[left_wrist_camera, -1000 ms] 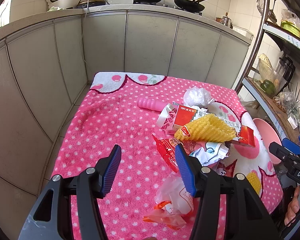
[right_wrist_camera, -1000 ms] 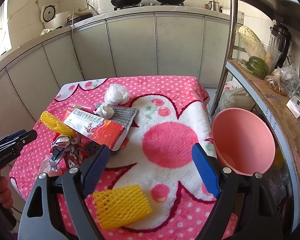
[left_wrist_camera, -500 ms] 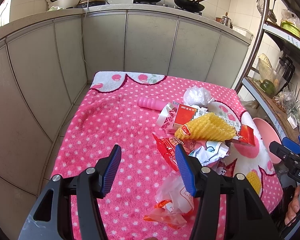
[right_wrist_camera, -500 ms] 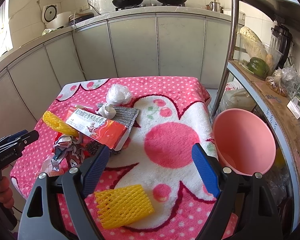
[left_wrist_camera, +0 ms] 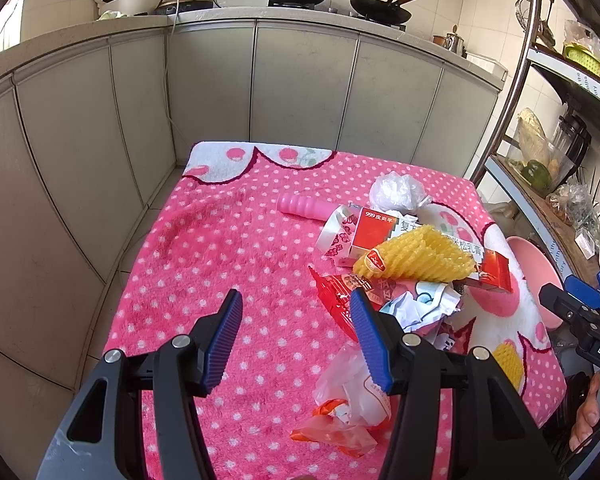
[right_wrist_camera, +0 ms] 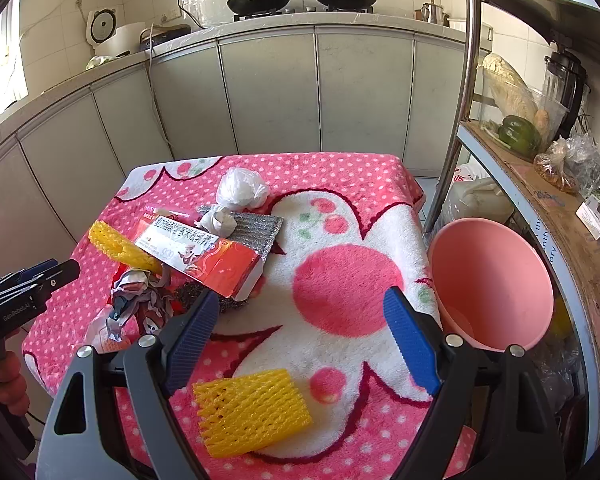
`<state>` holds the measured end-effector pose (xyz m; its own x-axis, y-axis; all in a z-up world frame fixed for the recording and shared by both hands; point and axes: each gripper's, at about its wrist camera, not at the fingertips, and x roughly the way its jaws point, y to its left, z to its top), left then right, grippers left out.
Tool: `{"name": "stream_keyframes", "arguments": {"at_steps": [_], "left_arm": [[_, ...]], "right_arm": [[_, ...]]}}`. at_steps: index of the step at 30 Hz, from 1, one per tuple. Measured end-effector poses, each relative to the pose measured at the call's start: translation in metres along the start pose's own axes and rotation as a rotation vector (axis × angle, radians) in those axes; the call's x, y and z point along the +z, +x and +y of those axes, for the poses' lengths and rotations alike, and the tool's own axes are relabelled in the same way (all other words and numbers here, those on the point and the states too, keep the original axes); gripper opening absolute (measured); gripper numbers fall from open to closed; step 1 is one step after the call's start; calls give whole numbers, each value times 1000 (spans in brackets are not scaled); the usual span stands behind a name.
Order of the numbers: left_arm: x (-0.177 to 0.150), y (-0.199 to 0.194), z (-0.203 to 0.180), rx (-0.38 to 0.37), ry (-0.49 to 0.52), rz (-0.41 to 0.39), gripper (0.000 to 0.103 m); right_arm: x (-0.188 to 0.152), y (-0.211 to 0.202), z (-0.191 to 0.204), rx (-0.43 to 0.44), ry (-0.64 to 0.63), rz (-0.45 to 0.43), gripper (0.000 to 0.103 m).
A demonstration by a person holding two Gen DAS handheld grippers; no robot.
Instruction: Collect trash
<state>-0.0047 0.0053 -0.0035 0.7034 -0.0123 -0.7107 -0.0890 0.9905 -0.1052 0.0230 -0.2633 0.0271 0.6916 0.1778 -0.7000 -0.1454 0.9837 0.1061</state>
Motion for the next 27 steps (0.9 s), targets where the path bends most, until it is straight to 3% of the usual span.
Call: {"name": "stream_keyframes", "arguments": {"at_steps": [27], "left_arm": [[-2,0,0,-4,3,2,55]], "right_arm": [[0,-4,1,-4,4,-9,85]]}}
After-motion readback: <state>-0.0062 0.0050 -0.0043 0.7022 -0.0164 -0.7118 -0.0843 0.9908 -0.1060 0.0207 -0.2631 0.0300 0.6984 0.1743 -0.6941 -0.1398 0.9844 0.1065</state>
